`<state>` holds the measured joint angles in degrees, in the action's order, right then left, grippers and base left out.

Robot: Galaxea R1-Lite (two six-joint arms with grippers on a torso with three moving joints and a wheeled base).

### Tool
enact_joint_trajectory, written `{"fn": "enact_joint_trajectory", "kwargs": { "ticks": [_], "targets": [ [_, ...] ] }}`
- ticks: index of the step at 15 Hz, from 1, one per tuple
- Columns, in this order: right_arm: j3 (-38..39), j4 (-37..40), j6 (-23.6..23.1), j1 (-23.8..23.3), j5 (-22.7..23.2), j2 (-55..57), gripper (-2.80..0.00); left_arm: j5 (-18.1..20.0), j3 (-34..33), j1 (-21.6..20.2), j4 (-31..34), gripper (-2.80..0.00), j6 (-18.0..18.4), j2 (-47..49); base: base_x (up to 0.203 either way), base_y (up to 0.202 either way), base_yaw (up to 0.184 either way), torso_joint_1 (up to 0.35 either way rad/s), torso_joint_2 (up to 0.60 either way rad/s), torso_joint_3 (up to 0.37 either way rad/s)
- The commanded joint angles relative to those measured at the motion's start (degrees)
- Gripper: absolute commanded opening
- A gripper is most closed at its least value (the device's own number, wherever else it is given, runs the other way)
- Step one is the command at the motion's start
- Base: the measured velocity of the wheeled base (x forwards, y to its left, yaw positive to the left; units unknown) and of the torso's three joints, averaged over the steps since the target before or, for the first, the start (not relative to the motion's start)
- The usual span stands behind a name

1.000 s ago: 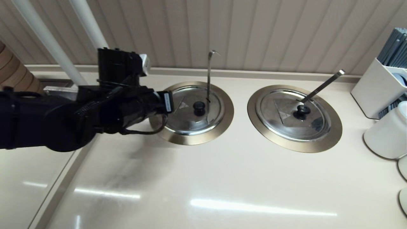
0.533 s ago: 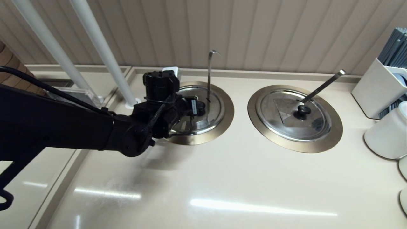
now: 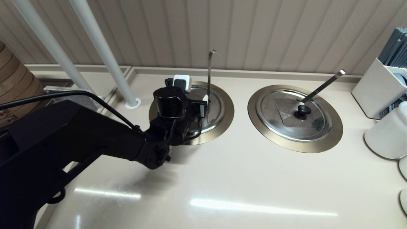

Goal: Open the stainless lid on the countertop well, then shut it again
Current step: Open the lid

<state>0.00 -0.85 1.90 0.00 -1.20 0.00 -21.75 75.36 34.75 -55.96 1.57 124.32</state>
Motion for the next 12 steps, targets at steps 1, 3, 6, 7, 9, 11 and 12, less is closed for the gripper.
{"fn": "enact_joint_trajectory", "kwargs": {
  "ticks": [1,3,6,7,9,11,12],
  "targets": [
    [0.26,-0.03,0.03,0.0,-0.03,0.09,-2.8,-0.05,-0.22,0.64,-1.08,0.0,0.1,2.13,0.0,0.0,0.0,0.0,0.0,0.0],
    [0.26,-0.03,0.03,0.0,-0.03,0.09,-2.8,-0.21,-0.3,0.76,-1.31,0.0,0.01,2.58,0.0,0.0,0.0,0.0,0.0,0.0],
    [0.26,-0.03,0.03,0.0,-0.01,0.09,-2.8,-0.38,-0.3,0.79,-1.54,0.0,-0.39,2.82,0.0,0.0,0.0,0.0,0.0,0.0],
    [0.26,-0.03,0.03,0.0,-0.03,0.09,-2.8,-0.85,-0.14,0.82,-1.6,0.0,-1.05,3.55,0.0,0.0,0.0,0.0,0.0,0.0],
    [0.26,-0.03,0.03,0.0,-0.03,0.09,-2.8,-1.01,-0.06,0.76,-1.68,0.0,-1.13,4.88,0.0,0.0,0.0,0.0,0.0,0.0],
    [0.26,-0.03,0.03,0.0,-0.03,0.09,-2.8,-1.79,-0.13,0.76,-2.27,0.0,-1.04,5.67,0.0,0.0,0.0,0.0,0.0,0.0],
    [0.26,-0.03,0.03,0.0,-0.03,0.09,-2.8,-2.02,-0.13,0.72,-3.82,0.0,-0.93,6.23,0.0,0.0,0.0,0.0,0.0,0.0]
  ]
}}
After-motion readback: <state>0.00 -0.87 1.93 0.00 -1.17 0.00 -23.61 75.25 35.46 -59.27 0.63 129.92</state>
